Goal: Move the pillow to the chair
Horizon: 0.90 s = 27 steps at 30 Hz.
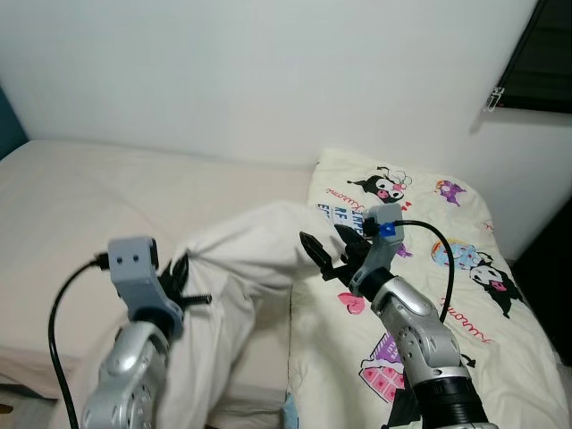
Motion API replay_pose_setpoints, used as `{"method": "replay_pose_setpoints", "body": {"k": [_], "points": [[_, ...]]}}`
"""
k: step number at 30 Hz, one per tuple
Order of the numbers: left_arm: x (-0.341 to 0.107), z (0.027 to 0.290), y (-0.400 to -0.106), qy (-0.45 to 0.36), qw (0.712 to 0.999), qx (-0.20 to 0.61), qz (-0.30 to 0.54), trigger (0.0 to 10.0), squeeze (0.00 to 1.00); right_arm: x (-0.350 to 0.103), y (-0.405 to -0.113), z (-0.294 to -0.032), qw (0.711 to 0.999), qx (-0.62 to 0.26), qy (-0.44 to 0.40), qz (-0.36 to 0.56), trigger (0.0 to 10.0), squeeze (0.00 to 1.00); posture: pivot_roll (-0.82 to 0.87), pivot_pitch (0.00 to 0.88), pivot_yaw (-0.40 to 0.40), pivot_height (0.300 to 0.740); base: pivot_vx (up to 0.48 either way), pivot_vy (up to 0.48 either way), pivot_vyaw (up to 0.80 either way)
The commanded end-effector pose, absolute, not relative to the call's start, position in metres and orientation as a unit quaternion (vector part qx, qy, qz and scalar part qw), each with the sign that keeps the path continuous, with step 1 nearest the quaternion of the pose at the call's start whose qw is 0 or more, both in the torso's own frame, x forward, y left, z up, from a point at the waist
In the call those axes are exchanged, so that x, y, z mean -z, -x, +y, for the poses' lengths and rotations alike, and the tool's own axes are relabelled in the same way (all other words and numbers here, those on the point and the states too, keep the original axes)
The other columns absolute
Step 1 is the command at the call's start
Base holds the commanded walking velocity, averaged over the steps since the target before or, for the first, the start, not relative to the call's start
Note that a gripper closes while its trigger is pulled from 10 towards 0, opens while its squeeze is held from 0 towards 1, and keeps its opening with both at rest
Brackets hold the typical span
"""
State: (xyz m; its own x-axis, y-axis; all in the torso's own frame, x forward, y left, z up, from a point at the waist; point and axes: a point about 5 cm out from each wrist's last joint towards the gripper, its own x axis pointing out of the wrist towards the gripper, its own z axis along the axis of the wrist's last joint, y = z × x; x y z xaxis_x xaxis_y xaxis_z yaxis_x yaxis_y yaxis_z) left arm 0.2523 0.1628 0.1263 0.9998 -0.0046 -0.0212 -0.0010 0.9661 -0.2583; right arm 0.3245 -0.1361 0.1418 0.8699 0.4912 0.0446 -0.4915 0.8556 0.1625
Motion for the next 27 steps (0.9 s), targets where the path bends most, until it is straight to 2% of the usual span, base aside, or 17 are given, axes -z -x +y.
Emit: {"method": "replay_pose_setpoints", "body": {"k": [1,13,27], "points": [[-0.142,0.164,-0.252,0.149,0.987,-0.012,-0.056,10.0,0.0,-0.144,-0.325,-0.13,0.959,-0.271,-0.078,-0.011,10.0,0.0,0.06,0.0,-0.053,0.74,0.0,0.0,0.8],[-0.135,0.174,-0.259,0.123,0.988,-0.067,-0.06,10.0,0.0,-0.143,-0.328,-0.125,0.957,-0.283,-0.061,-0.022,10.0,0.0,0.06,0.0,-0.056,0.74,0.0,0.0,0.8],[-0.13,0.164,-0.268,0.068,0.996,-0.02,-0.048,10.0,0.0,-0.14,-0.33,-0.125,0.958,-0.278,-0.074,-0.019,10.0,0.0,0.05,0.0,-0.039,0.74,0.0,0.0,0.8]]}}
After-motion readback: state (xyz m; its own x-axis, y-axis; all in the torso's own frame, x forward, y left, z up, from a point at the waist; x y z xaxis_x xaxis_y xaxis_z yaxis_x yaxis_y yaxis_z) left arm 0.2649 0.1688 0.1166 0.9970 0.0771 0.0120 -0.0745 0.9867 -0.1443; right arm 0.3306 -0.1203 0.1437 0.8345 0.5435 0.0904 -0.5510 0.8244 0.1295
